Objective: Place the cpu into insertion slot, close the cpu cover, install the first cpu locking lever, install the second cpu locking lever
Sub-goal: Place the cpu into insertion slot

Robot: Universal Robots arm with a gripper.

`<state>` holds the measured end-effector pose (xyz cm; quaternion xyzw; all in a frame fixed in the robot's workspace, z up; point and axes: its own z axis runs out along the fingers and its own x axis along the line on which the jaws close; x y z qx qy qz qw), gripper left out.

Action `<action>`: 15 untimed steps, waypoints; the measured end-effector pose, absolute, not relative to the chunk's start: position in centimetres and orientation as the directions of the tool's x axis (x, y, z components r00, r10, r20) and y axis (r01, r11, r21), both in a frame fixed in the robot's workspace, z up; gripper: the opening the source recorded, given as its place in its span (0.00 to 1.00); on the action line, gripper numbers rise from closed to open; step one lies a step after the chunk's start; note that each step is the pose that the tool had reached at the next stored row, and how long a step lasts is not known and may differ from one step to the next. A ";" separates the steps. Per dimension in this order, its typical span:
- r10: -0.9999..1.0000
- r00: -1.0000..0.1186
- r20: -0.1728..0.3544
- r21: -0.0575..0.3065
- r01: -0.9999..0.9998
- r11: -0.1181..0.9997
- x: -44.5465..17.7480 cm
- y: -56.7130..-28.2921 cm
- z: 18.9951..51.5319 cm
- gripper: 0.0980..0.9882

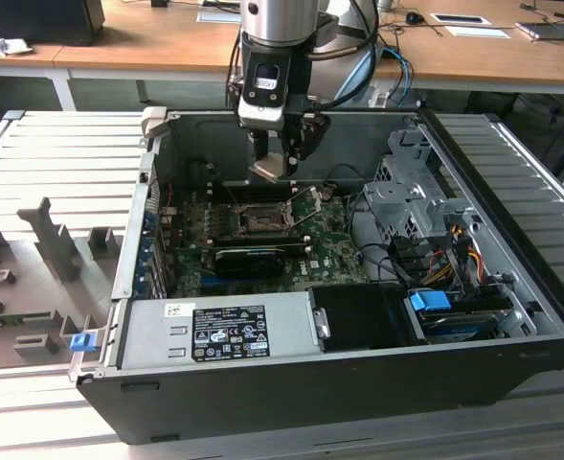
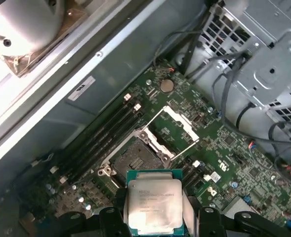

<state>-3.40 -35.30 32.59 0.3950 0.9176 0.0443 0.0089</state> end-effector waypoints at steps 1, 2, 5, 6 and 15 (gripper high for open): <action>0.736 -0.677 0.019 0.088 0.734 0.673 -3.4 -35.3 32.6 0.48; 0.748 -0.663 0.019 0.088 0.747 0.659 -3.4 -35.3 32.5 0.48; 0.786 -0.618 0.019 0.088 0.784 0.614 -3.4 -35.3 32.4 0.48; 0.796 -0.605 0.019 0.088 0.794 0.602 -3.4 -35.3 32.4 0.48; 0.890 -0.455 0.019 0.088 0.888 0.452 -3.4 -35.3 32.2 0.48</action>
